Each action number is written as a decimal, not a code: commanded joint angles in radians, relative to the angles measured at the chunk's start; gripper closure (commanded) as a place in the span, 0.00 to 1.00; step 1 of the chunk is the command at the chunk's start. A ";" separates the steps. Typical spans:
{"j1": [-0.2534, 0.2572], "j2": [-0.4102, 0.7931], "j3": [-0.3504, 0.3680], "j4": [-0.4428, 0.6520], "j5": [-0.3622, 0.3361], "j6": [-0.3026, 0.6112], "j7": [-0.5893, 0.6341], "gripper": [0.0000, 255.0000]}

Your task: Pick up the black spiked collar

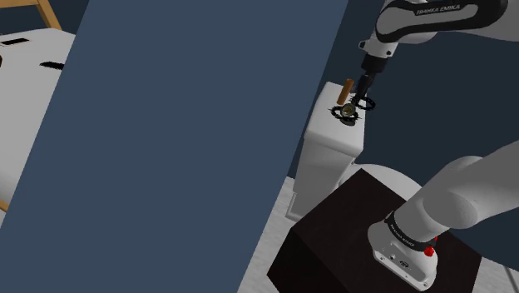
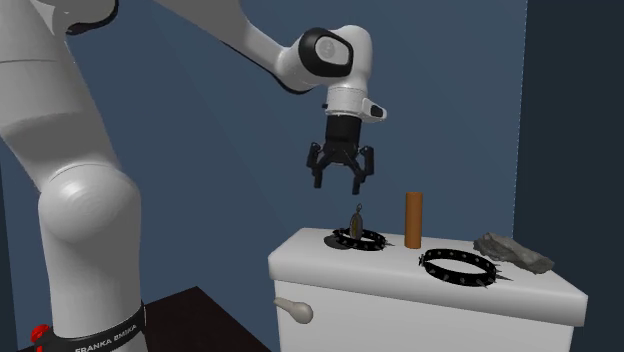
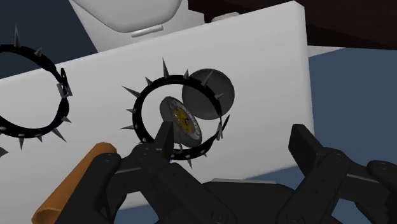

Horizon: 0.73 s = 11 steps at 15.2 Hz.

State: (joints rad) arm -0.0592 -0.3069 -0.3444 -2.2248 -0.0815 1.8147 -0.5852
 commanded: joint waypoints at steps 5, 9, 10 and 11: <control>-0.016 0.230 -0.077 0.123 0.029 0.079 -0.163 0.00; -0.034 0.351 -0.099 0.199 0.060 0.107 -0.242 0.00; -0.035 0.356 -0.099 0.190 0.062 0.120 -0.244 0.00; -0.036 0.362 -0.099 0.182 0.064 0.132 -0.245 0.00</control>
State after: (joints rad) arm -0.0925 0.0363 -0.4414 -2.0291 -0.0196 1.9414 -0.8235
